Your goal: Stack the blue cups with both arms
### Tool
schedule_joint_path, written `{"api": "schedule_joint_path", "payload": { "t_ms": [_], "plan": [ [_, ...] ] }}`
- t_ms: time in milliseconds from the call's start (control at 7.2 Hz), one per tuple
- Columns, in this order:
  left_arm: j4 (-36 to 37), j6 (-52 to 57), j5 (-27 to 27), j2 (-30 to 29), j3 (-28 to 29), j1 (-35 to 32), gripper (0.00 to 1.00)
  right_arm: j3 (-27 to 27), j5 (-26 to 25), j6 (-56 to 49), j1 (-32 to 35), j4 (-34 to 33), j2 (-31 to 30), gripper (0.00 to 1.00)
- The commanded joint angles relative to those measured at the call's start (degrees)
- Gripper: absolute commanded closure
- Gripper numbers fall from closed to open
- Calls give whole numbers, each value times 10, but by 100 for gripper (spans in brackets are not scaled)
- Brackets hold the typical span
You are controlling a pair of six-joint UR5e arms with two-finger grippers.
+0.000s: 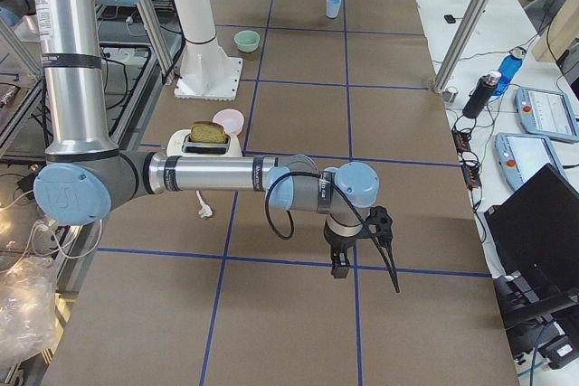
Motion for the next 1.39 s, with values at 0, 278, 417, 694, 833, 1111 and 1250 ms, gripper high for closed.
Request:
{"api": "schedule_joint_path", "payload": {
  "t_ms": [0, 278, 417, 694, 833, 1111, 1250],
  "plan": [
    [-49, 0, 0, -11, -4, -4, 2, 26, -2, 3, 0, 26, 14, 0],
    [-124, -9, -2, -60, 28, -4, 2, 19, -5, 40, 0, 147, 8, 0],
    [-139, -11, -2, -65, 32, -3, 2, 15, -4, 65, -5, 157, 13, 0],
    [-164, -72, 1, -90, 30, 31, 2, 16, -2, 66, -13, 159, 14, 0],
    [-164, -138, 3, -95, 30, 69, 2, 15, -3, 65, -18, 159, 14, 0],
    [-183, -307, 32, -109, 31, 159, 2, 14, -4, 65, -21, 159, 13, 0],
    [-205, -361, 52, -110, 34, 192, 2, 14, -4, 65, -21, 159, 13, 0]
  ]
}}
